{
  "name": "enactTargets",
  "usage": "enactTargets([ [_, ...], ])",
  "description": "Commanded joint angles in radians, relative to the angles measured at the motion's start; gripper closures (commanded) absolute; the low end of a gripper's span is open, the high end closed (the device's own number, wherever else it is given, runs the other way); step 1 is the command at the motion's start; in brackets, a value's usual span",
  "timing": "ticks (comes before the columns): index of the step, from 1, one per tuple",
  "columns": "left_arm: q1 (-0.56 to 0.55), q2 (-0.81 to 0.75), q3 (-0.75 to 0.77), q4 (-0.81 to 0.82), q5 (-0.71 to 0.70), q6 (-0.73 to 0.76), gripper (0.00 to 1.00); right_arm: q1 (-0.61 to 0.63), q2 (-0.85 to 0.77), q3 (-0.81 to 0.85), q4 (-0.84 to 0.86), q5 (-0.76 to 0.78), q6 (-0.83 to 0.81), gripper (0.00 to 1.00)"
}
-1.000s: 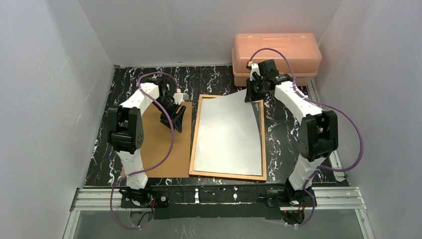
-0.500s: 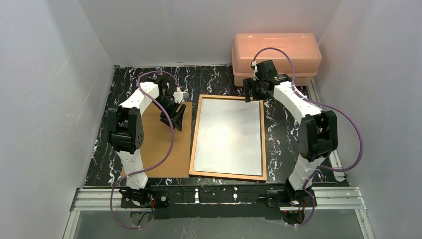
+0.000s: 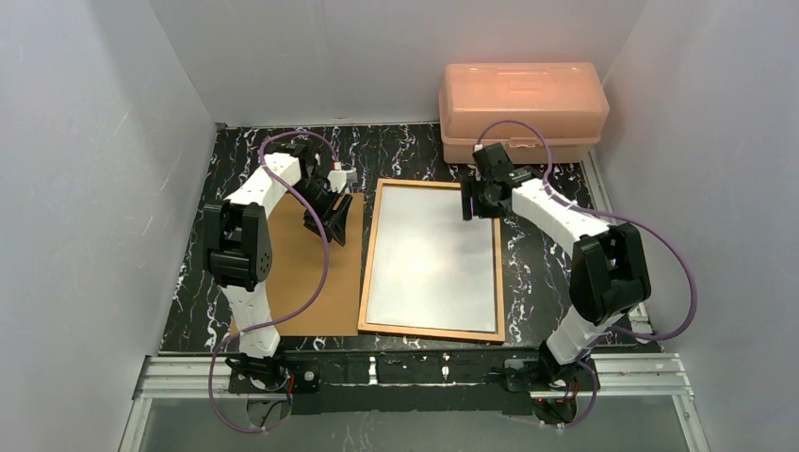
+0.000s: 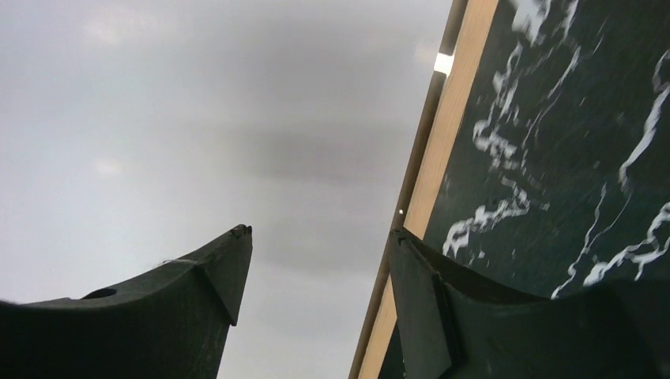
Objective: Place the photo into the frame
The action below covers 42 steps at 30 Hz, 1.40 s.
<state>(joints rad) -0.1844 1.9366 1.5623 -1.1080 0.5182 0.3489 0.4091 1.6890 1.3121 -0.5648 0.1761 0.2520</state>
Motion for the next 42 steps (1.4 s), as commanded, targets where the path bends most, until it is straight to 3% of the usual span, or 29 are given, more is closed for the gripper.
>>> enactTargets([
  [1, -0.012, -0.041, 0.022, -0.032, 0.033, -0.001, 0.48, 0.005, -0.106, -0.14, -0.003, 0.03, 0.112, 0.29],
  [14, -0.089, 0.017, -0.059, 0.089, -0.012, -0.046, 0.52, -0.003, -0.311, -0.468, 0.05, -0.235, 0.235, 0.27],
  [32, -0.134, 0.085, -0.052, 0.145, -0.026, -0.082, 0.61, -0.159, -0.352, -0.508, 0.064, -0.367, 0.188, 0.26],
  [42, -0.142, 0.116, -0.053, 0.162, -0.024, -0.088, 0.68, -0.164, -0.313, -0.537, 0.109, -0.418, 0.19, 0.26],
])
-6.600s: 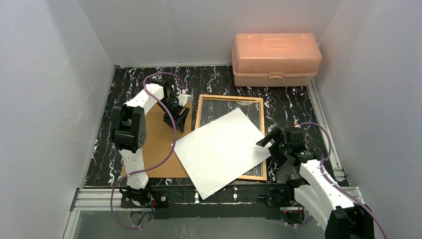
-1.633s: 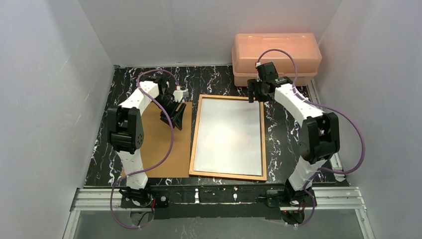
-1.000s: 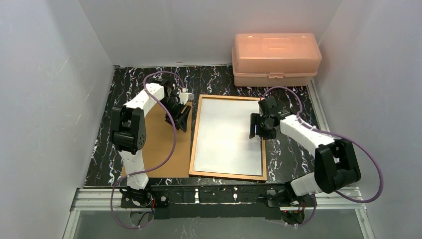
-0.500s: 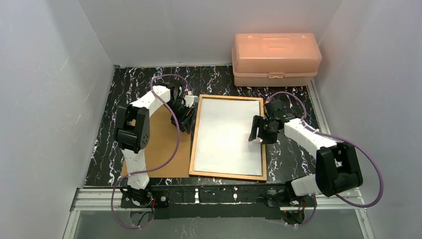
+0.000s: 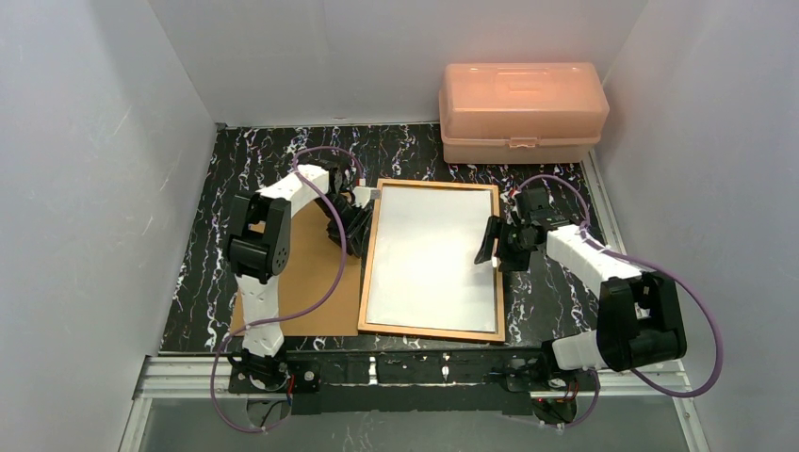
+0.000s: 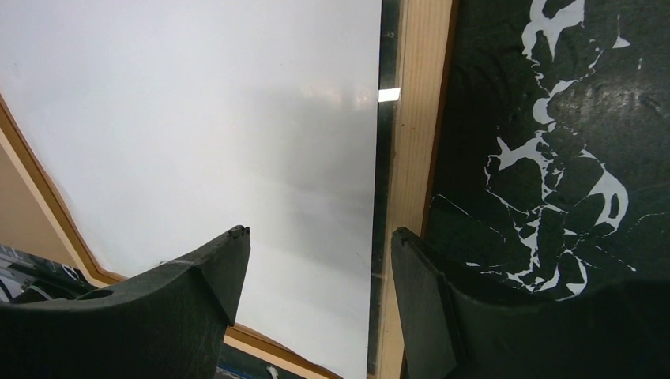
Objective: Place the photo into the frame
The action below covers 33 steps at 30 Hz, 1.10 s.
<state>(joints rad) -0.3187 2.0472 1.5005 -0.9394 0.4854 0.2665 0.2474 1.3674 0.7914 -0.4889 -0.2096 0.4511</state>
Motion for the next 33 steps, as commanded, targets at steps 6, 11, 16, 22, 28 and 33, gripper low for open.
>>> enactTargets([
  [6, -0.01, 0.023, 0.006, 0.007, 0.007, -0.006, 0.7, -0.005, 0.016, -0.034, 0.04, -0.027, -0.011, 0.26],
  [11, -0.01, 0.028, 0.005, 0.01, 0.013, -0.006, 0.71, -0.006, 0.026, -0.053, 0.061, -0.045, -0.005, 0.26],
  [16, -0.011, 0.041, 0.004, 0.02, 0.018, -0.006, 0.71, -0.005, 0.035, -0.074, 0.087, -0.059, 0.008, 0.27],
  [22, -0.017, 0.063, 0.003, 0.033, 0.02, -0.007, 0.74, -0.006, 0.044, -0.082, 0.099, -0.064, 0.015, 0.28],
  [28, -0.019, 0.065, 0.006, 0.035, 0.011, -0.006, 0.75, -0.006, 0.034, -0.074, 0.085, -0.06, 0.009, 0.28],
  [33, -0.013, 0.046, 0.02, 0.009, -0.019, 0.014, 0.75, -0.006, -0.002, 0.024, 0.005, -0.044, -0.029, 0.27],
])
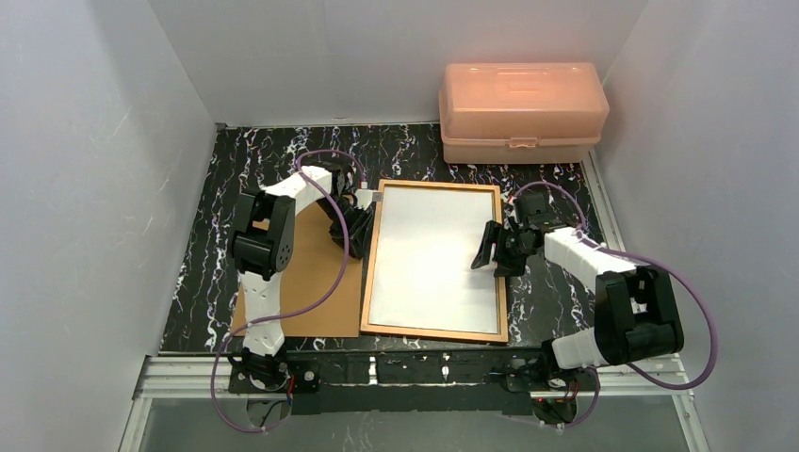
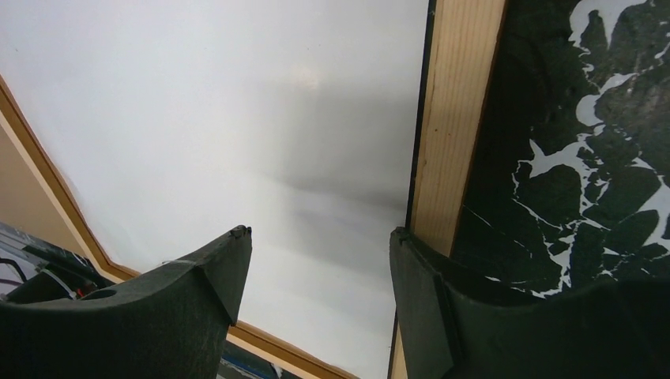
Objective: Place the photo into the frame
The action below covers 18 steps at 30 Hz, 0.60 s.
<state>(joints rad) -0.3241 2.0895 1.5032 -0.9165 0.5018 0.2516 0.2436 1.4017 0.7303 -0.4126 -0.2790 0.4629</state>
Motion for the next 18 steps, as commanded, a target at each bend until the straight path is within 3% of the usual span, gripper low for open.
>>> enactTargets([
  [1, -0.005, 0.0, 0.026, -0.025, -0.033, 0.029, 0.75, -0.003, -0.041, 0.105, -0.085, 0.028, -0.044, 0.27],
  [4, 0.005, -0.01, 0.063, -0.073, -0.013, 0.03, 0.71, 0.0, -0.051, 0.155, -0.098, 0.025, -0.046, 0.26],
  [9, 0.045, -0.047, 0.156, -0.181, 0.004, 0.059, 0.54, 0.05, -0.032, 0.23, -0.082, 0.075, -0.018, 0.24],
  [13, 0.133, -0.08, 0.248, -0.28, -0.009, 0.109, 0.45, 0.236, 0.056, 0.344, -0.049, 0.153, 0.031, 0.22],
  [18, 0.347, -0.11, 0.305, -0.37, -0.086, 0.202, 0.39, 0.458, 0.271, 0.584, -0.002, 0.205, 0.062, 0.19],
])
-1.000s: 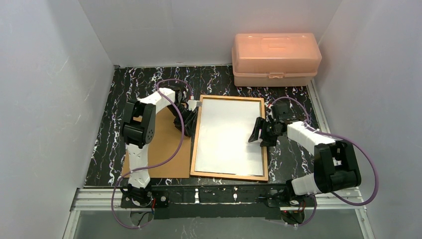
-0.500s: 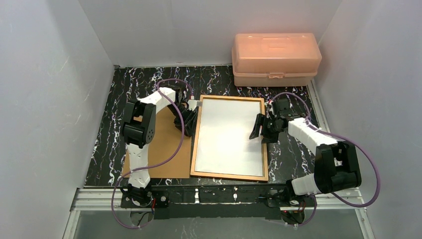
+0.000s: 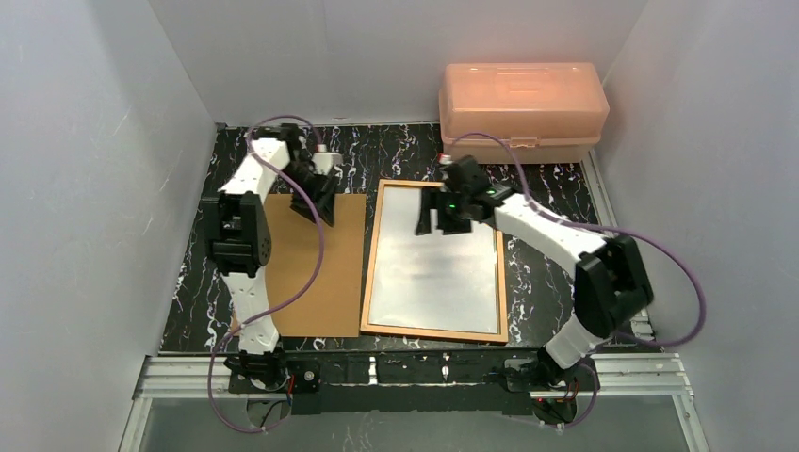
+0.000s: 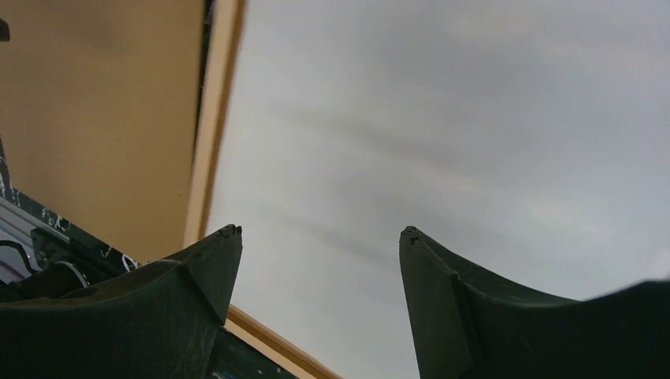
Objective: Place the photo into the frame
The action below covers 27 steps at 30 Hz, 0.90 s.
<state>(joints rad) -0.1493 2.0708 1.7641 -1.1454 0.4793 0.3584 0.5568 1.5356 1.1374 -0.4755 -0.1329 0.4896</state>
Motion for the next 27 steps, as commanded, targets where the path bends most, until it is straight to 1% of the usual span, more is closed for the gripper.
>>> enactTargets([
  [1, 0.228, -0.1, 0.044, -0.15, -0.077, 0.117, 0.38, 0.182, 0.19, 0.233, 0.059, 0.065, 0.032, 0.18],
  [6, 0.46, -0.123, 0.007, -0.163, -0.142, 0.205, 0.33, 0.347, 0.475, 0.556, -0.01, 0.087, 0.0, 0.17],
  [10, 0.59, -0.133, -0.028, -0.146, -0.16, 0.242, 0.32, 0.416, 0.656, 0.778, -0.074, 0.091, -0.011, 0.16],
  [12, 0.628, -0.131, -0.05, -0.14, -0.159, 0.248, 0.33, 0.426, 0.714, 0.831, -0.099, 0.087, -0.002, 0.15],
  [14, 0.648, -0.138, -0.093, -0.122, -0.161, 0.252, 0.35, 0.427, 0.743, 0.834, -0.08, 0.074, 0.012, 0.14],
  [18, 0.649, -0.163, -0.189, -0.062, -0.153, 0.254, 0.38, 0.423, 0.774, 0.828, -0.082, 0.057, 0.027, 0.13],
  [27, 0.649, -0.133, -0.265, 0.011, -0.175, 0.23, 0.38, 0.4, 0.731, 0.686, -0.073, 0.084, 0.055, 0.13],
])
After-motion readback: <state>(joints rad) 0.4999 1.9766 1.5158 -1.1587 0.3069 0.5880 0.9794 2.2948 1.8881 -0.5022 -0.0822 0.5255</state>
